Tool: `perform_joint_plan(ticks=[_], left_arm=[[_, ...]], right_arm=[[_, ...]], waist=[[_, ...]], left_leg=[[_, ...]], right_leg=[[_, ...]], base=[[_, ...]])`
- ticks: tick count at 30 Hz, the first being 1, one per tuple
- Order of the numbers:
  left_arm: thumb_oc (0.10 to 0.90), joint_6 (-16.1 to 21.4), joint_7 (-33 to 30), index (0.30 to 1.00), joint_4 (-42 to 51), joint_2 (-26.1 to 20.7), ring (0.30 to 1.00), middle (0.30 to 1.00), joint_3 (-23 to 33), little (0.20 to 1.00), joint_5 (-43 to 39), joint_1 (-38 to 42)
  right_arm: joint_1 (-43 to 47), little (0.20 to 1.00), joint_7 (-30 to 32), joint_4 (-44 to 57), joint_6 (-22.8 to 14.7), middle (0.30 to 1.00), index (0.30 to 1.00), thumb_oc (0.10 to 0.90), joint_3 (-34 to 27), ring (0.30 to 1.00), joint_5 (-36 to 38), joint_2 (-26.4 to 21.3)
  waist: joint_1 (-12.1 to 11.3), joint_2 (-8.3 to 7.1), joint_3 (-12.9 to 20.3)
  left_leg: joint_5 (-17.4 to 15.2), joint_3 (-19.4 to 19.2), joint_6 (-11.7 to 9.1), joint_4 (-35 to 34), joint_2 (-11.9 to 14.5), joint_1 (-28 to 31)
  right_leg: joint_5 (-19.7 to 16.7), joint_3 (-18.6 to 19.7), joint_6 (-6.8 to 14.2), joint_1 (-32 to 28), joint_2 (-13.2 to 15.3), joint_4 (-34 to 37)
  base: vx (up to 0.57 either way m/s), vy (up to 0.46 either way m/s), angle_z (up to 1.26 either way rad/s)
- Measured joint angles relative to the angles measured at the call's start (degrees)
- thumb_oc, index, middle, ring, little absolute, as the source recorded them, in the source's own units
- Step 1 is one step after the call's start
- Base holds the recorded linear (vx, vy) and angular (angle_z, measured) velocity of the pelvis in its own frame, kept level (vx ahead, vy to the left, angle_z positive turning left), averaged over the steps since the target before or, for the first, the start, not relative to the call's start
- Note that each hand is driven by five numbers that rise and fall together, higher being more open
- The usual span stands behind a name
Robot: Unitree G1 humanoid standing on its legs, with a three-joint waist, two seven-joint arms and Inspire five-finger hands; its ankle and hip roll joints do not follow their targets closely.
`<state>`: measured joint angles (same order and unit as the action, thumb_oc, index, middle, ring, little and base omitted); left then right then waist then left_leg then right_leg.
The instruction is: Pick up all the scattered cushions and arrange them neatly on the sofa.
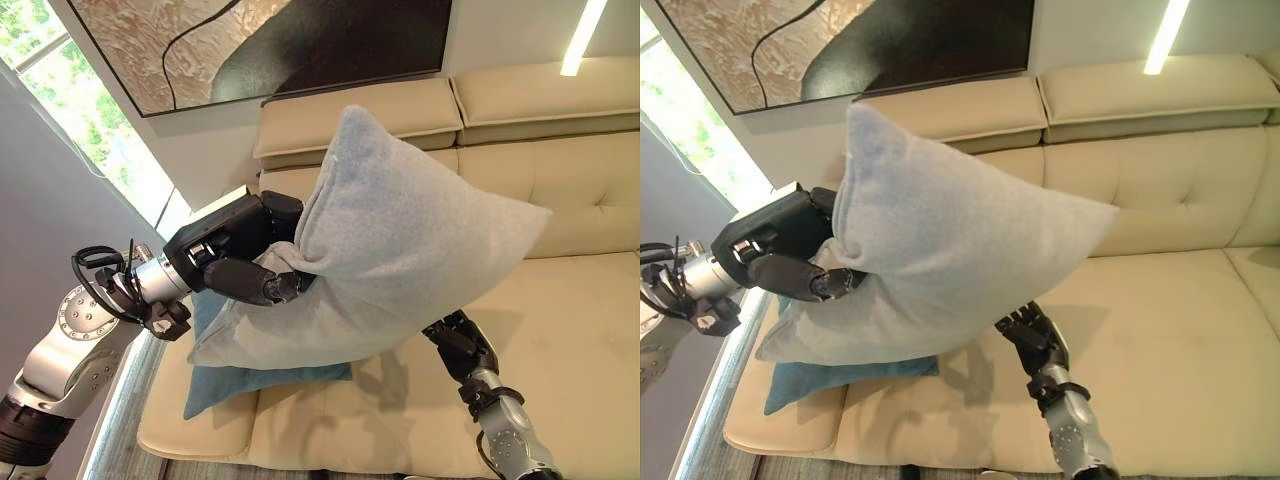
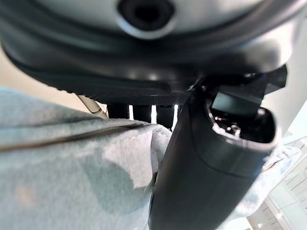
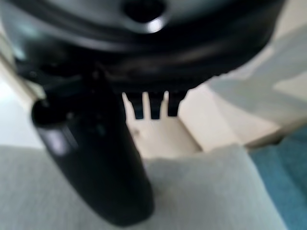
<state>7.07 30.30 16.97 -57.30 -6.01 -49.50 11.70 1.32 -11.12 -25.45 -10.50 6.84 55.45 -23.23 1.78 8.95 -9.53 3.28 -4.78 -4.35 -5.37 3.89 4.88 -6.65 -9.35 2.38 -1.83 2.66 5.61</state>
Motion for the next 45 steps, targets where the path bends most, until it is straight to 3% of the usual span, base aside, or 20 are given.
perform_joint_plan(ticks=[10, 14, 16, 23, 29, 38, 39, 40, 41, 45], left_arm=[[0.400, -2.2, 6.0, 0.300, -0.9, -0.2, 0.300, 0.300, 2.9, 0.300, -0.7, -4.2], [0.400, -4.3, 9.1, 0.300, -5.7, -2.0, 0.300, 0.300, 2.3, 0.300, -1.3, -4.1], [0.400, -5.7, 10.2, 0.300, -8.1, -5.1, 0.300, 0.300, 0.6, 0.300, -1.8, -4.0], [0.400, -9.9, 13.3, 0.300, -13.2, -6.6, 0.300, 0.300, -4.4, 0.300, -2.2, -4.0], [0.400, -10.1, 14.6, 0.300, -15.2, -5.0, 0.300, 0.300, -4.0, 0.300, -2.3, -4.0], [0.400, -10.1, 15.6, 0.300, -16.5, -2.7, 0.300, 0.300, -3.9, 0.300, -2.3, -4.2], [0.400, -10.0, 15.6, 0.300, -16.6, -1.4, 0.300, 0.300, -3.0, 0.300, -2.3, -5.1], [0.400, -9.9, 15.4, 0.300, -17.2, 1.0, 0.300, 0.300, -1.9, 0.300, -2.3, -5.9], [0.400, -9.6, 15.0, 0.300, -17.4, 2.4, 0.300, 0.300, -1.5, 0.300, -2.5, -6.5], [0.400, -7.8, 14.8, 0.300, -18.1, 4.4, 0.300, 0.300, -1.4, 0.300, -4.0, -7.0]], right_arm=[[-0.6, 0.900, -4.3, 7.8, 2.2, 0.900, 0.900, 0.800, 0.4, 0.900, 0.9, -5.2], [-0.3, 0.900, -5.2, 7.7, 2.9, 0.900, 0.900, 0.800, 0.5, 0.900, -2.8, -9.7], [0.6, 0.900, -6.5, 5.5, 3.4, 0.900, 0.900, 0.800, 1.0, 0.900, -3.6, -11.1], [2.0, 0.900, -6.9, -1.2, 5.7, 0.900, 0.900, 0.800, 4.4, 0.900, -3.7, -11.2], [2.0, 0.900, -8.5, -1.3, 6.2, 0.900, 0.900, 0.800, 5.4, 0.900, -3.6, -8.8], [2.8, 0.900, -8.7, -0.5, 7.9, 0.900, 0.900, 0.800, 12.0, 0.900, -2.2, -6.6], [2.7, 0.594, -8.7, -0.2, 7.9, 0.594, 0.594, 0.596, 11.9, 0.594, -1.6, -5.1], [2.4, 0.389, -8.4, 0.9, 7.9, 0.389, 0.389, 0.460, 11.8, 0.389, -0.8, -4.4], [2.2, 0.300, -8.1, 2.1, 7.9, 0.300, 0.300, 0.400, 11.7, 0.300, -0.1, -3.9], [1.9, 0.300, -6.4, 3.9, 6.9, 0.300, 0.300, 0.400, 10.4, 0.300, 1.6, -3.0]], waist=[[0.1, 0.09, 0.1], [0.5, 0.26, 0.3], [0.8, 0.20, 0.5], [0.9, 0.13, 1.5], [0.8, 0.13, 1.6], [0.4, 0.05, 1.8], [0.3, 0.13, 1.9], [0.3, 0.31, 2.0], [0.3, 0.37, 2.1], [0.1, 0.45, 2.1]], left_leg=[[0.0, 0.6, 0.0, 0.0, -0.1, -0.2], [0.0, 0.5, 0.1, 0.1, -0.1, -0.1], [0.0, 0.4, 0.1, 0.2, -0.1, -0.1], [0.0, -0.8, 0.1, 0.1, 0.0, -0.1], [0.0, -1.1, 0.1, 0.0, 0.1, 0.0], [0.0, -1.2, 0.1, 0.0, 0.2, 0.1], [0.0, -1.1, 0.1, -0.1, 0.2, 0.1], [0.0, -1.2, 0.1, -0.1, 0.1, 0.1], [0.0, -1.2, 0.1, -0.1, 0.2, 0.1], [0.0, -1.1, 0.1, -0.1, 0.2, 0.0]], right_leg=[[0.0, -0.5, 0.0, 0.0, 0.1, 0.0], [0.1, -0.4, 0.0, 0.0, 0.1, 0.0], [0.0, -0.2, 0.0, 0.1, 0.0, 0.0], [0.0, 0.3, 0.1, 0.5, -0.1, 0.0], [0.1, 0.6, 0.1, 0.5, -0.1, 0.0], [0.0, 1.5, 0.0, 0.6, -0.3, 0.3], [0.2, 1.4, 0.2, 0.6, -0.3, 0.4], [0.2, 1.5, 0.2, 0.6, -0.3, 0.4], [0.2, 1.5, 0.2, 0.6, -0.3, 0.4], [0.0, 1.5, 0.0, 0.6, -0.3, 0.4]], base=[[0.00, 0.008, 0.02], [0.00, 0.000, 0.00], [-0.01, 0.009, -0.06], [-0.01, 0.008, -0.05], [0.00, 0.004, -0.03], [0.01, 0.002, -0.02], [0.00, 0.000, 0.00], [0.00, 0.000, 0.00], [0.00, 0.000, 0.00], [0.00, 0.000, 0.00]])
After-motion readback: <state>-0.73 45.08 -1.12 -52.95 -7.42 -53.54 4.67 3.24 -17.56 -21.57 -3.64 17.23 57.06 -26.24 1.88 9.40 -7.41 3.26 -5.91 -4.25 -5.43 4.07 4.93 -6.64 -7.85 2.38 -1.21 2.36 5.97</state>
